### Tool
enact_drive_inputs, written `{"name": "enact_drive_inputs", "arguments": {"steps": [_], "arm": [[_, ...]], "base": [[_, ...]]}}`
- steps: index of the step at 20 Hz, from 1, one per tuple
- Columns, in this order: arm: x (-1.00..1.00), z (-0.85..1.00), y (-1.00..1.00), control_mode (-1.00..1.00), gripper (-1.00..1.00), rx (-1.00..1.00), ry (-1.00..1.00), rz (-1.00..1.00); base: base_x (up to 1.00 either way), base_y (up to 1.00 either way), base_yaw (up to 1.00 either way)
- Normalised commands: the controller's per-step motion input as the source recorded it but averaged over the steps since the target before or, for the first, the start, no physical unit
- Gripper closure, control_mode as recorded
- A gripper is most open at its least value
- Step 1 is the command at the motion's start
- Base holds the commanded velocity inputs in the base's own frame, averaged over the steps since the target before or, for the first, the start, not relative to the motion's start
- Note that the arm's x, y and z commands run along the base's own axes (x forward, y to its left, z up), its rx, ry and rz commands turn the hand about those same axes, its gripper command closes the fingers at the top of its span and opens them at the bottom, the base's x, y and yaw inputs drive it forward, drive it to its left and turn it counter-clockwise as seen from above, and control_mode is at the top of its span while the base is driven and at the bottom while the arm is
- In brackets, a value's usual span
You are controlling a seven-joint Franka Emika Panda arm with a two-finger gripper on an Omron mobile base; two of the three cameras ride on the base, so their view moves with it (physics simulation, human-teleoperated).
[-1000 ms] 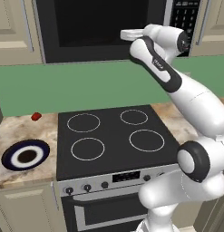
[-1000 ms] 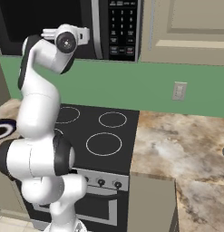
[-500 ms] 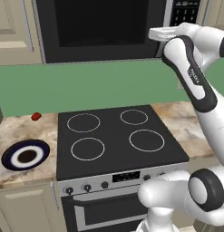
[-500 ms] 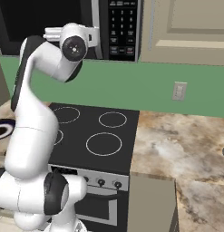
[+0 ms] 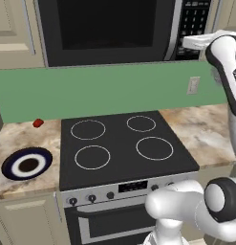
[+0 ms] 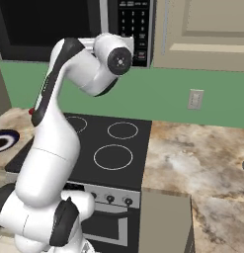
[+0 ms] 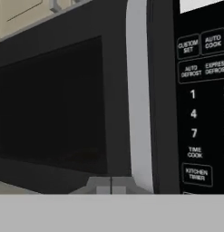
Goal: Pick the chicken drumstick from the counter and place it in the microwave. Then turn on the microwave.
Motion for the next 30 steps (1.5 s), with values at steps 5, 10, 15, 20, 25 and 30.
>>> {"name": "enact_drive_inputs", "arguments": {"steps": [5,10,15,20,25,30], "arm": [[-0.11,-0.19,-0.4,-1.0,1.0,-0.07,-0.07,0.26],[0.02,-0.3,-0.28,-1.0,1.0,-0.09,-0.13,0.19],[0.0,-0.15,-0.05,-1.0,1.0,-0.15,-0.2,0.09],[0.0,-0.01,0.09,-1.0,1.0,-0.22,-0.21,-0.01],[0.0,-0.12,0.06,-1.0,1.0,-0.25,-0.13,-0.08],[0.08,-0.23,0.0,-1.0,1.0,-0.23,-0.07,-0.1]], "base": [[0.0,0.0,0.0],[0.0,0.0,0.0],[0.0,0.0,0.0],[0.0,0.0,0.0],[0.0,0.0,0.0],[0.0,0.0,0.0]]}}
